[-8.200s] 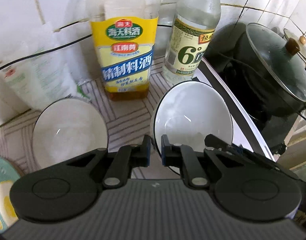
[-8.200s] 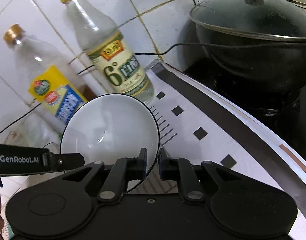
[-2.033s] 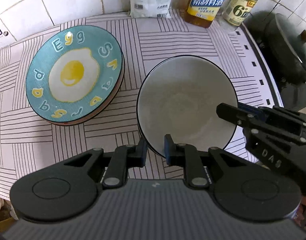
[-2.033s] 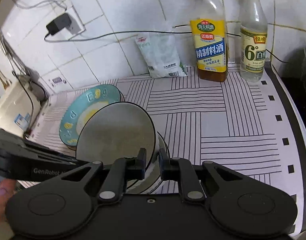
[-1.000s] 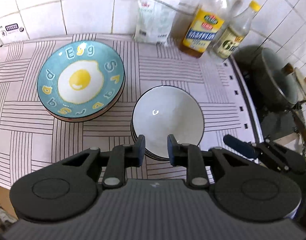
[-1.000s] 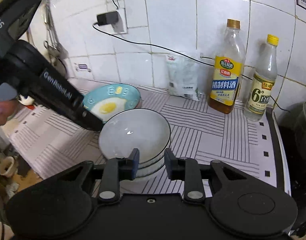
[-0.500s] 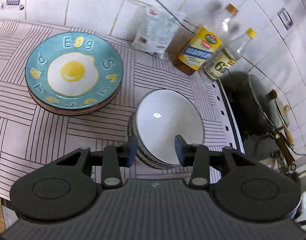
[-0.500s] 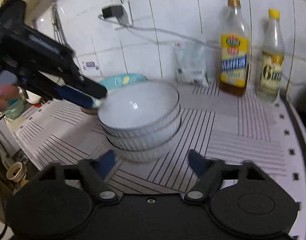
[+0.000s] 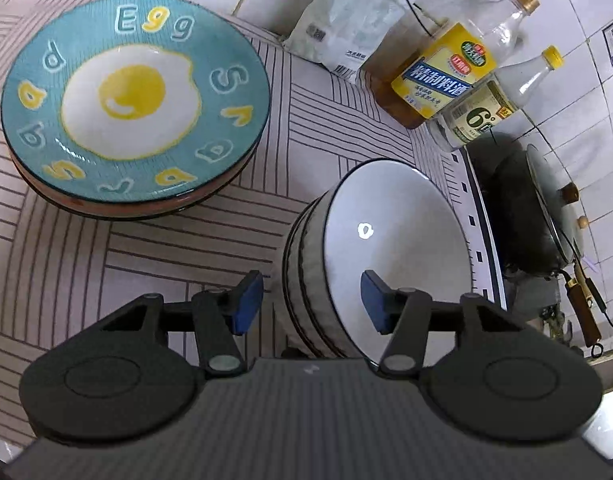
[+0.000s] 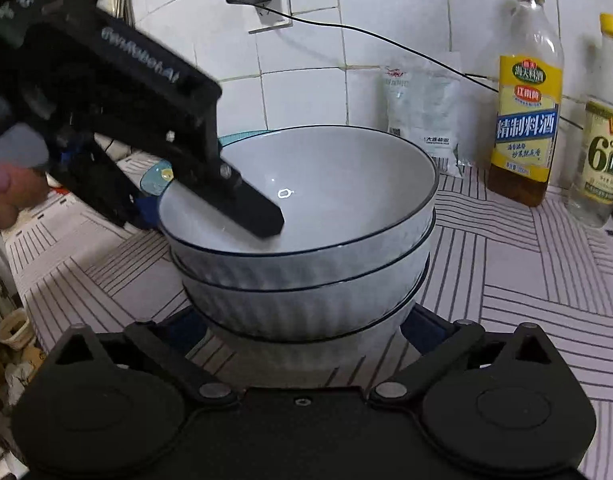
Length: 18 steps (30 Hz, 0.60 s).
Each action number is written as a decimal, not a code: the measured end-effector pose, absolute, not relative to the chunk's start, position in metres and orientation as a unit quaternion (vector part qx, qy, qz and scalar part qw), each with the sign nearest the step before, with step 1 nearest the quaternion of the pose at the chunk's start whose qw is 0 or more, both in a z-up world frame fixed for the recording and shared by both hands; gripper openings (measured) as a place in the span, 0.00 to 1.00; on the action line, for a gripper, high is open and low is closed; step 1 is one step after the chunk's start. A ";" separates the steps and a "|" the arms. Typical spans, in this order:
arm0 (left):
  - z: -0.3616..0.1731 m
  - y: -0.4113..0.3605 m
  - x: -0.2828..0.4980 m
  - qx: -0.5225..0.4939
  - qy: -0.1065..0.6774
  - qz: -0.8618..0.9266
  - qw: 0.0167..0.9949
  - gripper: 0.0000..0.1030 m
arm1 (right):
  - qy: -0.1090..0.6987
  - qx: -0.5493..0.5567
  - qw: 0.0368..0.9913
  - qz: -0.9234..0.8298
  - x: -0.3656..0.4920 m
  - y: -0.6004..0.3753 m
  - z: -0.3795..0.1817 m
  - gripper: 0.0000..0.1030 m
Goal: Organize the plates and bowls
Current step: 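Close both grippers on the rim of the three-bowl stack, then lift the bowl stack with both grippers, lower it onto the egg plate, open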
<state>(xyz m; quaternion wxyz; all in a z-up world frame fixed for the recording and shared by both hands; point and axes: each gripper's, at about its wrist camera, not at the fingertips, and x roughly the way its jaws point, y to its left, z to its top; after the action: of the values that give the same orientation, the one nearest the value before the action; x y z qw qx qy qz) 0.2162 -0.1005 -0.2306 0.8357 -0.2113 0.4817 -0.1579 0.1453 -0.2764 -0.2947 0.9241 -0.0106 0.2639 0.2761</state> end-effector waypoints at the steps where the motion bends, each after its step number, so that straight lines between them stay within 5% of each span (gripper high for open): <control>1: -0.234 -0.100 0.217 -0.213 0.482 -0.158 0.835 0.50 | 0.263 -0.009 0.924 0.277 0.146 -0.277 -0.296 1.00; 6: -0.245 -0.100 0.220 -0.220 0.483 -0.166 0.831 0.42 | 0.267 -0.006 0.923 0.278 0.155 -0.273 -0.298 1.00; 18: -0.234 -0.114 0.211 -0.149 0.477 -0.181 0.847 0.42 | 0.266 -0.019 0.925 0.269 0.149 -0.266 -0.296 1.00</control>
<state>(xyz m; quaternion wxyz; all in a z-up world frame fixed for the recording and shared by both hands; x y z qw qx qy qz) 0.2105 -0.1136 -0.2340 0.8472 -0.1485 0.4771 -0.1806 0.1488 -0.2661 -0.2960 0.9253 -0.0189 0.2662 0.2695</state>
